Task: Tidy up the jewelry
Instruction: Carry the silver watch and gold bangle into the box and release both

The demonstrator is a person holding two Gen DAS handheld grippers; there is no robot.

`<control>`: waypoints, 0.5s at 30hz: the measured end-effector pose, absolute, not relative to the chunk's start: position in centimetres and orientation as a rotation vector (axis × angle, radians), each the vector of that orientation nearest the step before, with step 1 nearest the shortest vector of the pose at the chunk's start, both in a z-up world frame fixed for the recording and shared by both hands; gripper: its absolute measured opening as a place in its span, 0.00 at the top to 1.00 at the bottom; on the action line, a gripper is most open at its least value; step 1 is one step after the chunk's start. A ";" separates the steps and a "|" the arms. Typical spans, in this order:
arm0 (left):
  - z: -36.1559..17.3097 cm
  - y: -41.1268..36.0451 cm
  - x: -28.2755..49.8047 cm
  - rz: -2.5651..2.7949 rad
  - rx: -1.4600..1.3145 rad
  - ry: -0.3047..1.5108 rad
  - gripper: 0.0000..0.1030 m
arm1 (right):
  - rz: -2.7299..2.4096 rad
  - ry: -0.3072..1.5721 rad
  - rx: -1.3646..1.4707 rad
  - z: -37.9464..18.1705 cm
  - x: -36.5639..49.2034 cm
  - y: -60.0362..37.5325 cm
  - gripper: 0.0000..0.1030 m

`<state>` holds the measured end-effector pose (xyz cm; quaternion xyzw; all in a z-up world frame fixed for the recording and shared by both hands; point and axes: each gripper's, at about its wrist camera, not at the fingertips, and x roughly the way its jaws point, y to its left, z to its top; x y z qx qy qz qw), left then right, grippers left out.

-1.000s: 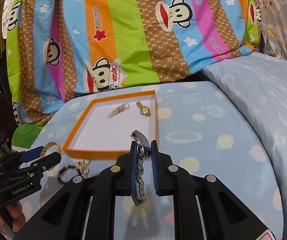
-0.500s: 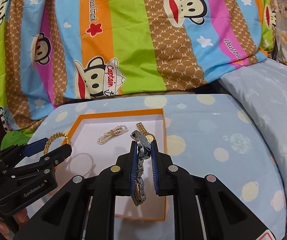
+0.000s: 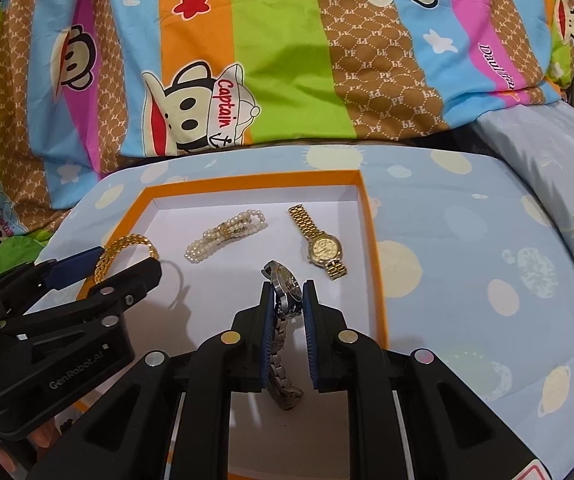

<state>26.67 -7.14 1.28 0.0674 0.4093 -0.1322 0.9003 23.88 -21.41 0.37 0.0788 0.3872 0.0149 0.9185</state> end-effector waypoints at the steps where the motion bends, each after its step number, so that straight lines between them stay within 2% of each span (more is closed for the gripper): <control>1: 1.1 -7.2 26.7 -0.271 0.140 0.851 0.44 | 0.039 0.792 0.163 0.5 23.9 -21.3 0.85; 9: 2.2 -5.4 26.7 -0.291 0.043 0.852 0.41 | 0.080 0.705 0.232 3.5 21.7 -22.3 0.84; 11: 3.4 -4.4 26.3 -0.269 0.018 0.819 0.33 | 0.069 0.678 0.251 4.6 20.5 -23.0 0.84; 15: 6.0 -1.8 25.0 -0.249 -0.023 0.757 0.31 | 0.052 0.658 0.264 5.8 17.3 -24.1 0.82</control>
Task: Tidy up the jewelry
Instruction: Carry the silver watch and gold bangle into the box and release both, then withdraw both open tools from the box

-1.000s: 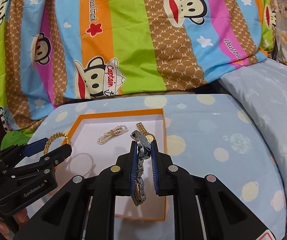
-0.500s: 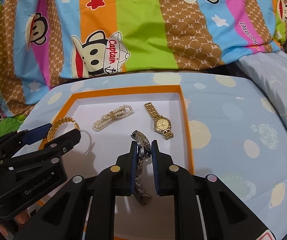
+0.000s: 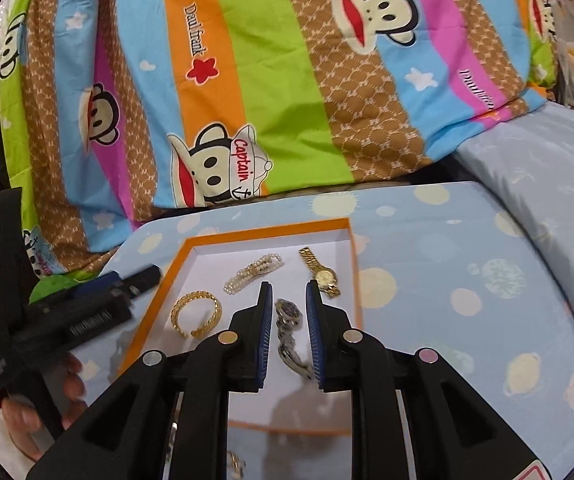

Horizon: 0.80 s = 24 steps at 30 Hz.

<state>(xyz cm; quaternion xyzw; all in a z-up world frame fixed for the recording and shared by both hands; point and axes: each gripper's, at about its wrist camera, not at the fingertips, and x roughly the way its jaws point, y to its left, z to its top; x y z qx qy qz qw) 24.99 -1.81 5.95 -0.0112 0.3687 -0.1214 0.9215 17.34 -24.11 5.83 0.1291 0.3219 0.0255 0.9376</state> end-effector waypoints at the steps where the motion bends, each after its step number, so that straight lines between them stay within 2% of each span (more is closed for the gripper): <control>1: 6.5 -1.0 24.5 -0.246 -0.031 0.750 0.31 | 0.052 0.659 0.263 5.8 16.5 -24.2 0.81; 8: 6.7 2.9 19.8 -0.239 -0.043 0.755 0.31 | 0.053 0.714 0.246 3.5 11.1 -23.1 0.77; 17: 2.5 3.3 13.9 -0.267 -0.016 0.835 0.31 | 0.080 0.799 0.227 0.2 8.4 -19.9 0.76; 21: 1.0 3.1 12.3 -0.287 -0.015 0.862 0.22 | 0.080 0.807 0.207 -0.5 8.1 -18.9 0.76; 24: 0.2 2.6 11.8 -0.290 0.010 0.870 0.20 | 0.086 0.814 0.215 -0.9 8.0 -18.7 0.76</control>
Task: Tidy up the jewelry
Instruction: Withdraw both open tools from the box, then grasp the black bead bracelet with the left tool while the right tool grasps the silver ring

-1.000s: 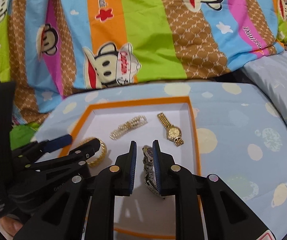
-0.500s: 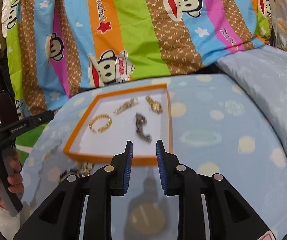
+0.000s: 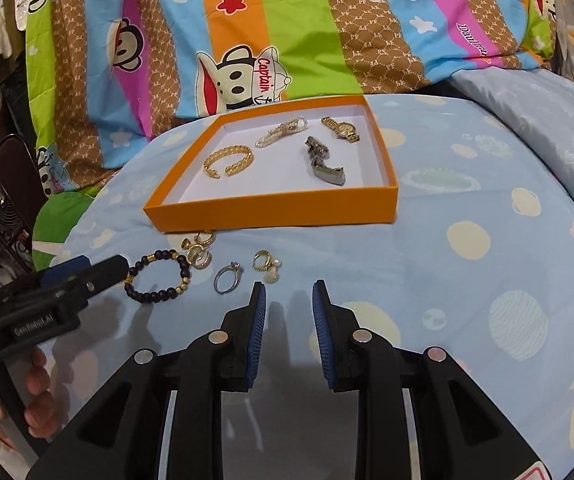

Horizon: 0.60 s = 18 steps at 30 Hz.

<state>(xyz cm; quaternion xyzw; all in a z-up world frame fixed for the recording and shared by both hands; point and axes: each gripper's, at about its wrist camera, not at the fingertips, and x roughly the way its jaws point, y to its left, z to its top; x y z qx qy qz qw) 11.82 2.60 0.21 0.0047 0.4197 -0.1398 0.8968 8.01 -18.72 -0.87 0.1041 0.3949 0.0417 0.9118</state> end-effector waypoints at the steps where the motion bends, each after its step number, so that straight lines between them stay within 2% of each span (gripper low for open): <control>1: 0.0 2.5 11.9 -0.290 0.015 0.876 0.20 | 0.086 0.816 0.214 -0.9 8.0 -18.7 0.76; 12: -1.1 2.0 14.0 -0.269 -0.014 0.927 0.23 | 0.090 0.820 0.223 -1.2 8.6 -18.7 0.76; 15: -0.7 1.8 13.4 -0.314 -0.027 0.915 0.21 | 0.087 0.813 0.219 -1.0 8.7 -18.7 0.71; 18: -0.8 0.7 13.0 -0.336 0.014 0.909 0.17 | 0.082 0.811 0.234 -1.0 9.0 -19.1 0.71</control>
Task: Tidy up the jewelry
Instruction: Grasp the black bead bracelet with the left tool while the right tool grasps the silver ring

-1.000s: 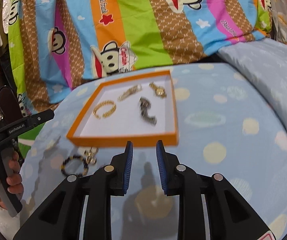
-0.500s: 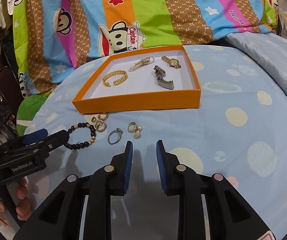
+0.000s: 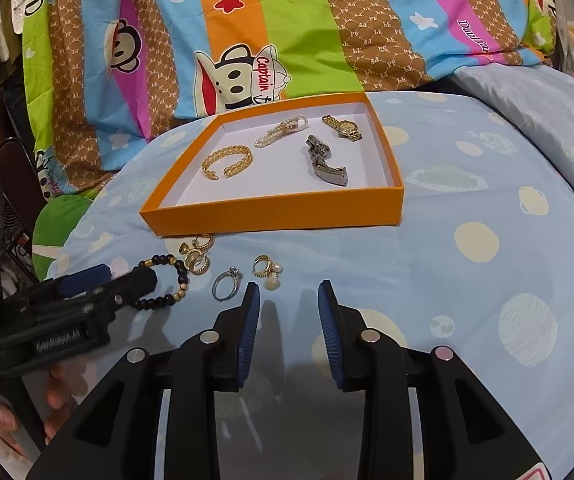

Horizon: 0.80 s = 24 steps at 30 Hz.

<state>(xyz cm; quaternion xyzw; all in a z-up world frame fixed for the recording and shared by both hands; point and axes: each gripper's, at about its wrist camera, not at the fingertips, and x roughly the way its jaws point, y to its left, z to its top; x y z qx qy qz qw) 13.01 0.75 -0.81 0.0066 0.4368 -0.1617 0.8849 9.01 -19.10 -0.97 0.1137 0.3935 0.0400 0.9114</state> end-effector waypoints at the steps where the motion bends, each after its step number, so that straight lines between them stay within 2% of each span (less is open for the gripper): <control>1: -0.9 0.4 13.0 -0.342 0.027 0.911 0.15 | 0.081 0.811 0.238 -1.0 9.1 -19.2 0.71; 5: -1.5 -1.0 13.3 -0.353 0.092 0.937 0.14 | 0.085 0.815 0.246 -1.0 9.3 -19.2 0.71; 8: -1.6 -1.3 13.3 -0.335 0.129 0.933 0.20 | 0.092 0.816 0.239 -1.0 9.5 -19.0 0.70; 10: -1.5 -0.9 13.2 -0.327 0.131 0.919 0.38 | 0.101 0.816 0.232 -0.9 9.5 -18.6 0.70; 14: -1.4 -0.1 13.0 -0.311 0.125 0.906 0.59 | 0.128 0.816 0.222 -0.8 9.5 -17.8 0.70; 16: -1.3 0.3 12.9 -0.306 0.117 0.901 0.76 | 0.143 0.821 0.224 -0.8 9.6 -17.3 0.70; 18: -1.2 0.8 12.8 -0.308 0.099 0.900 0.85 | 0.154 0.828 0.217 -0.9 9.6 -16.8 0.70; 24: -1.1 1.7 12.0 -0.323 0.060 0.898 0.86 | 0.166 0.849 0.193 -1.3 10.0 -15.4 0.70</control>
